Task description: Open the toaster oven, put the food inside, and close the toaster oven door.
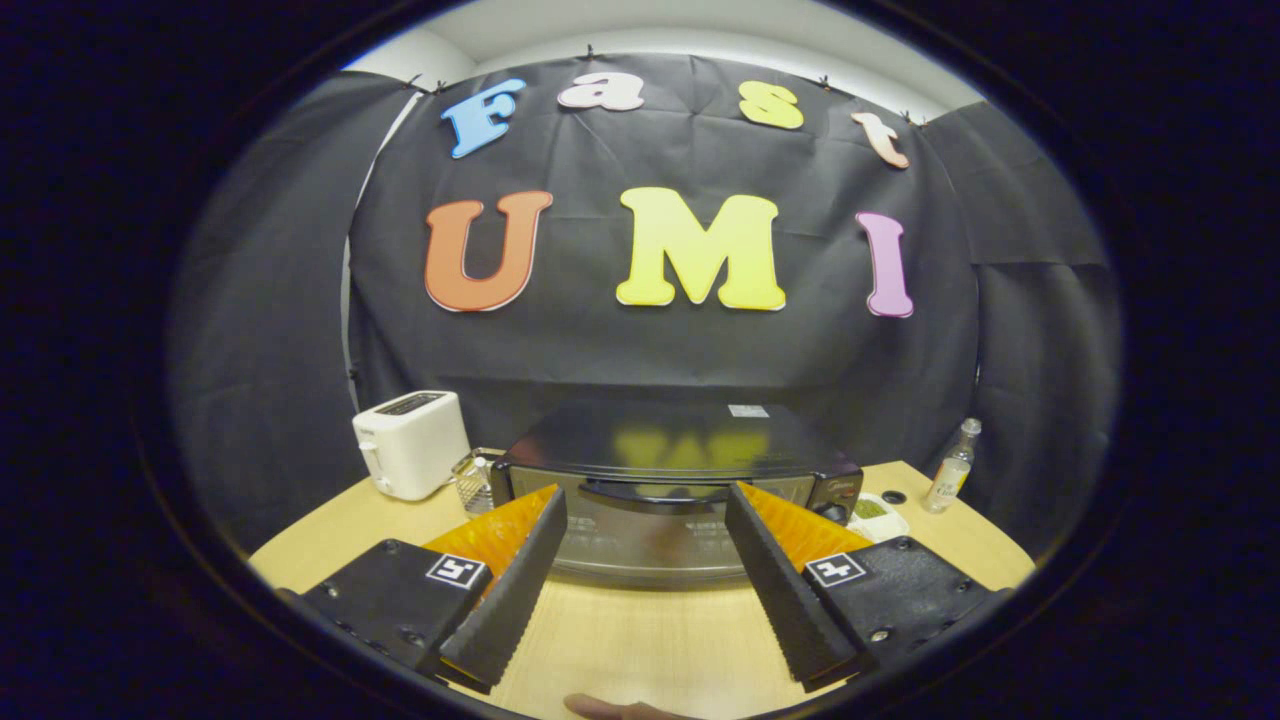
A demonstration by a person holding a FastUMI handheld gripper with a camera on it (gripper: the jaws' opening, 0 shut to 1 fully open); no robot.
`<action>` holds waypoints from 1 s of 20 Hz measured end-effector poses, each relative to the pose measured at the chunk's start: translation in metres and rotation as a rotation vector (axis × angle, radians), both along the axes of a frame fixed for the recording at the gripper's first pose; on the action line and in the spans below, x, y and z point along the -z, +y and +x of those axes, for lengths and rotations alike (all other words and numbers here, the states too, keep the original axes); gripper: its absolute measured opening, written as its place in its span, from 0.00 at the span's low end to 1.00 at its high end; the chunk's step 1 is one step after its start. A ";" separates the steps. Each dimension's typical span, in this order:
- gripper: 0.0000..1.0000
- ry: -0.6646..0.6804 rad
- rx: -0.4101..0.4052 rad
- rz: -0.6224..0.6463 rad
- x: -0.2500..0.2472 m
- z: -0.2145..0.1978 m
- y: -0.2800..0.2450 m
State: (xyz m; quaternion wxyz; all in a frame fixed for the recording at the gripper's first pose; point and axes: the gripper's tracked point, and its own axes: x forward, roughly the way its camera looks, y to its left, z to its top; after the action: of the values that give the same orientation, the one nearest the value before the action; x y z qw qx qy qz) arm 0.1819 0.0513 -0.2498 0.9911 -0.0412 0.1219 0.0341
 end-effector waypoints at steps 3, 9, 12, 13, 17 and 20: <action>1.00 -0.013 -0.011 0.014 -0.020 -0.023 -0.001; 1.00 -0.114 -0.011 0.053 -0.095 -0.089 -0.024; 1.00 -0.241 0.020 0.058 -0.148 -0.126 -0.048; 1.00 -0.282 0.034 0.060 -0.164 -0.139 -0.055; 1.00 -0.276 0.014 0.061 -0.181 -0.188 -0.062; 1.00 -0.298 0.003 0.022 -0.196 -0.211 -0.068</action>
State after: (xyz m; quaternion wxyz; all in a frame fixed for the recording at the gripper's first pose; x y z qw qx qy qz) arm -0.0292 -0.0171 -0.0538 0.9987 -0.0348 -0.0269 0.0275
